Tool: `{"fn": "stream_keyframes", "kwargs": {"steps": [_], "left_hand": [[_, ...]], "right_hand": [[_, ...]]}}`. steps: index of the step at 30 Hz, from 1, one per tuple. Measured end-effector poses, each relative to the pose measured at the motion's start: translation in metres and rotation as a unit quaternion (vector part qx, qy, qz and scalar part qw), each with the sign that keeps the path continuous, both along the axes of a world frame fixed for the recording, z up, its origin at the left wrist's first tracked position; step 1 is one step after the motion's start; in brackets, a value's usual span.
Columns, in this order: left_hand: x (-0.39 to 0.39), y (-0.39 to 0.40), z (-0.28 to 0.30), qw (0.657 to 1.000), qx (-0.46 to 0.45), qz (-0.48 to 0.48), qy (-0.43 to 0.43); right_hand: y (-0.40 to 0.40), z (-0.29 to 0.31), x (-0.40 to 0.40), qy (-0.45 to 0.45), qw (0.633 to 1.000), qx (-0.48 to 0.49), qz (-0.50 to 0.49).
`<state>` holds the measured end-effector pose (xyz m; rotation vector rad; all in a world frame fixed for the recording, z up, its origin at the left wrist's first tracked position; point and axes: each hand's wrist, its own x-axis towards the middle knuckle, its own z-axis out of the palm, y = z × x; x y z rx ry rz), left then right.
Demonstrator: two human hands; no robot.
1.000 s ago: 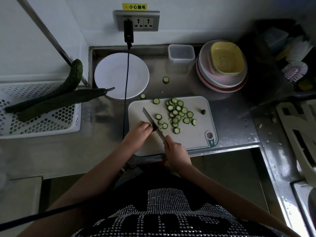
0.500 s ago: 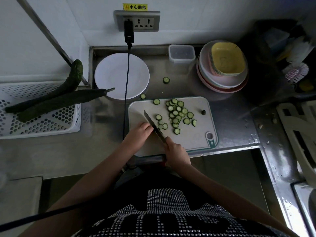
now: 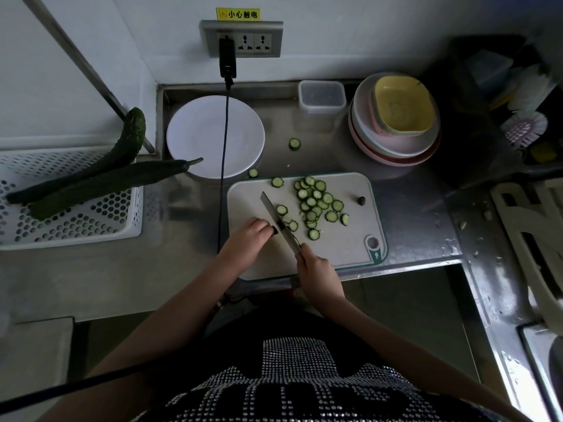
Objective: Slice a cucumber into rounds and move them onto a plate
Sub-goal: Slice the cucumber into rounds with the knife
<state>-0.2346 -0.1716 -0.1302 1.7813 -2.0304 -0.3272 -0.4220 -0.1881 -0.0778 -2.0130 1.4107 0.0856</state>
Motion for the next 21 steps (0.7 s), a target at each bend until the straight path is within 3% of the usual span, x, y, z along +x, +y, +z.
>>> {"fn": "stream_keyframes", "kwargs": {"steps": [21], "left_hand": [[0.0027,-0.0009,-0.0022,1.000,0.020,0.011,0.004]], "right_hand": [[-0.0014,-0.0035,0.0047,0.017,0.999,-0.012,0.043]]}}
